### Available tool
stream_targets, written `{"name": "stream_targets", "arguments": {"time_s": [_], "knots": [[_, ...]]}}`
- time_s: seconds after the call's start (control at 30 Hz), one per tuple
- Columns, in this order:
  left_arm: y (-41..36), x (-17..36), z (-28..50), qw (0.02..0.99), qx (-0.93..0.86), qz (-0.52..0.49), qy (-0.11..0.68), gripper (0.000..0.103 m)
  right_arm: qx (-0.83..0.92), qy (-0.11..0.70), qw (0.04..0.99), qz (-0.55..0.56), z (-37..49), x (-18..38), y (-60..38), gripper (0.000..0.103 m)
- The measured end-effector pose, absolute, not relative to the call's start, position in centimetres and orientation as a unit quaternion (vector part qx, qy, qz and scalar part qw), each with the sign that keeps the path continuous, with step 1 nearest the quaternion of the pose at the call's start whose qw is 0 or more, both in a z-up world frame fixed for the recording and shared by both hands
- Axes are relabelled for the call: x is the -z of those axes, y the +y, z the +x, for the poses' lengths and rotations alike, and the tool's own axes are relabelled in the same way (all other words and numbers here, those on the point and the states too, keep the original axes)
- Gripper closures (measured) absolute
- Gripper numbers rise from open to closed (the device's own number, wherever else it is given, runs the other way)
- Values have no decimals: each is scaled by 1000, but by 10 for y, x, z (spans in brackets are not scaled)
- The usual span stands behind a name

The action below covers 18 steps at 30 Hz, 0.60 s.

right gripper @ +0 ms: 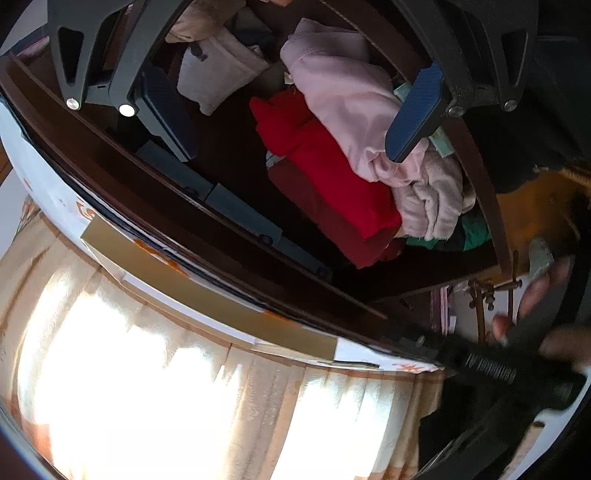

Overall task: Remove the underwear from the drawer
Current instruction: 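Lower the right tool into the drawer over the rolled red garment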

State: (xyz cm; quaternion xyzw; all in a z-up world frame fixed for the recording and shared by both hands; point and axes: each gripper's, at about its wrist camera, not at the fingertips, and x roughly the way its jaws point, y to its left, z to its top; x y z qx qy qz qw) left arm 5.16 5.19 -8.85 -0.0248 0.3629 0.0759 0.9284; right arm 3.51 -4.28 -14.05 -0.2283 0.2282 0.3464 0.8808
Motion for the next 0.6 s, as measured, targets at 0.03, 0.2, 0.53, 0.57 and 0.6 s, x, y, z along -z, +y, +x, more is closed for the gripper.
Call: {"name": "stream_targets", "arguments": {"time_s": [0.03,0.2,0.53,0.57,0.6], "knots": [[52,90,52,928,-76,-24,365,0,-345,230,882,-225,36,140,-43,1],[51,93,54,926,-74,-22,370,0,-327,241,885,-229,54,135,-45,1],[53,94,54,926,-75,-21,370,0,-359,305,845,-253,81,136,-19,1],[53,95,54,926,-75,-21,370,0,-362,314,838,-262,83,138,-13,1],[53,95,54,925,-75,-21,371,0,-366,318,832,-268,84,139,-9,1]]}}
